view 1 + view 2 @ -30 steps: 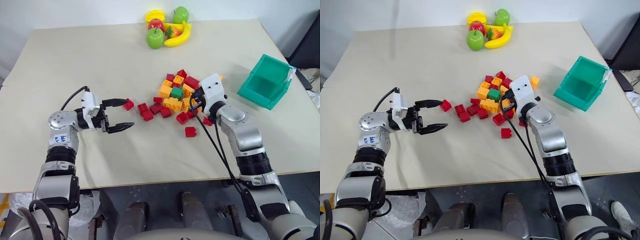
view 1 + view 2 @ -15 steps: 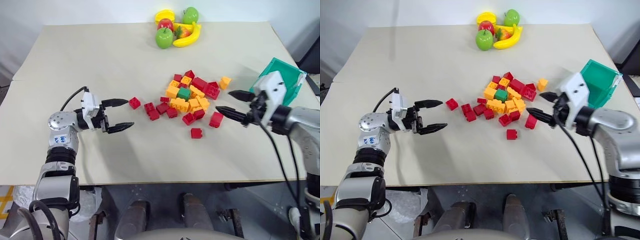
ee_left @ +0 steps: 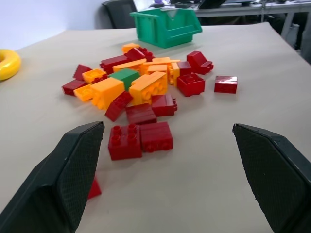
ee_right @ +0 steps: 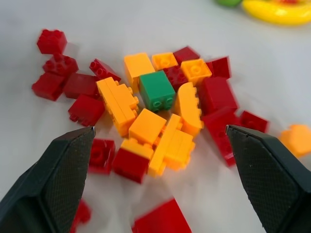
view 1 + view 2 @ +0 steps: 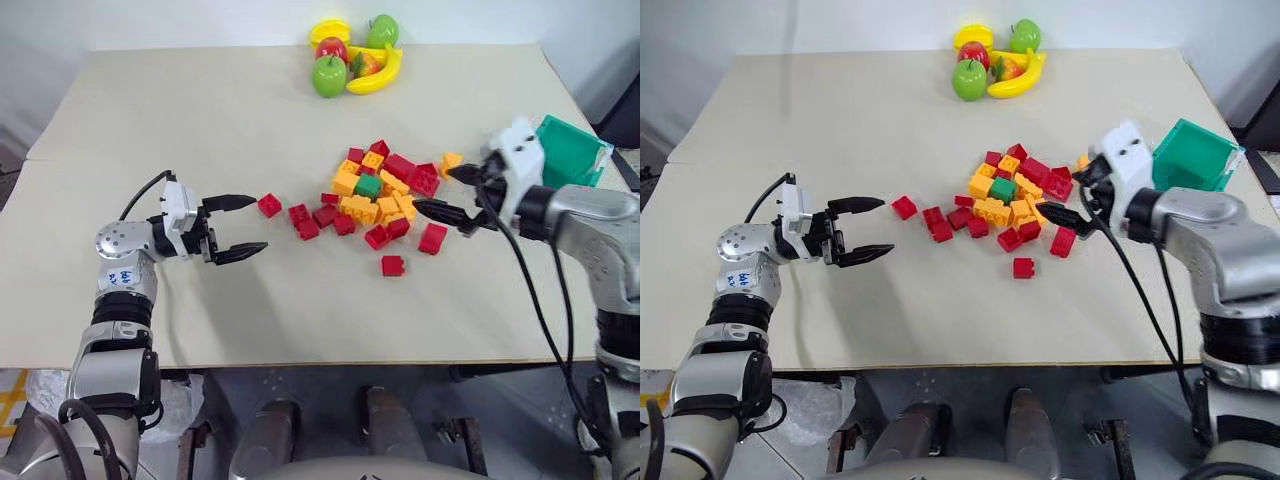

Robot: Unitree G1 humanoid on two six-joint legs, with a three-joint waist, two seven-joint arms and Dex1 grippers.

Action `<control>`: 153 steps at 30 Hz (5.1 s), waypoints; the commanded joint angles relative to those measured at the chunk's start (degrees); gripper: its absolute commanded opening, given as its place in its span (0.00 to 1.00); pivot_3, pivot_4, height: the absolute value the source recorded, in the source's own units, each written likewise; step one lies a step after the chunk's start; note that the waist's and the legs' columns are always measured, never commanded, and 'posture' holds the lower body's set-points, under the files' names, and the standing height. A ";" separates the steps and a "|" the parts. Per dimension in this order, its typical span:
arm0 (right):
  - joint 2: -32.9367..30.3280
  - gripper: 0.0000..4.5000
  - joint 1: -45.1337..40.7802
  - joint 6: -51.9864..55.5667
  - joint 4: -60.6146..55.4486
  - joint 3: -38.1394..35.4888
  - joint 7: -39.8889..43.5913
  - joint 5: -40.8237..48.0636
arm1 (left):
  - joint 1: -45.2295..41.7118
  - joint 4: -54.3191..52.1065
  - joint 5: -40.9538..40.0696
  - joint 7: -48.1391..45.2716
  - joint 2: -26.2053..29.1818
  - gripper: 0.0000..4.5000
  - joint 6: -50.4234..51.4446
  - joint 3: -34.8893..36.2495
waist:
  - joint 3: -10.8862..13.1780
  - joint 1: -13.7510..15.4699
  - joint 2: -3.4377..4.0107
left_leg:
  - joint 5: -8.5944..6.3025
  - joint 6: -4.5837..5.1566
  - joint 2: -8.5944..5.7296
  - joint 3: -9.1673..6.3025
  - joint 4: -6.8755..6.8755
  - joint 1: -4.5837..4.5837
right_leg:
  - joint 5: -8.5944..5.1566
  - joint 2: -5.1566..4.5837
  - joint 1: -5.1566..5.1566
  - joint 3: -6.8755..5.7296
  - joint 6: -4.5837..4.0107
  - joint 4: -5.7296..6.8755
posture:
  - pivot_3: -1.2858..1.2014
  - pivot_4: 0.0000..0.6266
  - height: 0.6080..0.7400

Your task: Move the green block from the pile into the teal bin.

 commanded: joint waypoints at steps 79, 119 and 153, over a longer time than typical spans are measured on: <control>21.09 0.84 -33.25 -26.46 55.80 10.68 15.16 -23.93 | 7.35 -14.23 -1.51 8.07 -1.71 1.00 2.88 0.97 | 0.00 -2.96 0.07 | 0.05 -0.07 0.03 -0.08 0.34 -0.30 | 0.01 -0.09 -0.52 0.05 0.00 0.46 | 0.52 0.24 1.00; 28.44 0.99 -39.02 -35.56 77.16 10.29 12.83 -32.62 | 7.79 -15.16 -1.63 9.38 -1.78 1.00 2.86 1.12 | -0.02 -2.89 0.12 | 0.05 -0.10 0.02 -0.24 0.59 -0.17 | 0.03 -0.08 -0.23 0.03 -0.02 0.54 | 0.52 0.24 1.00; 24.46 0.86 -39.38 -26.87 75.11 8.68 18.00 -32.79 | 7.86 -15.25 -1.59 9.67 -1.44 1.00 2.57 1.23 | 0.00 -3.22 0.15 | 0.05 -0.10 0.04 -0.18 0.32 -0.24 | 0.03 -0.07 -0.45 0.07 -0.02 0.47 | 0.52 0.24 1.00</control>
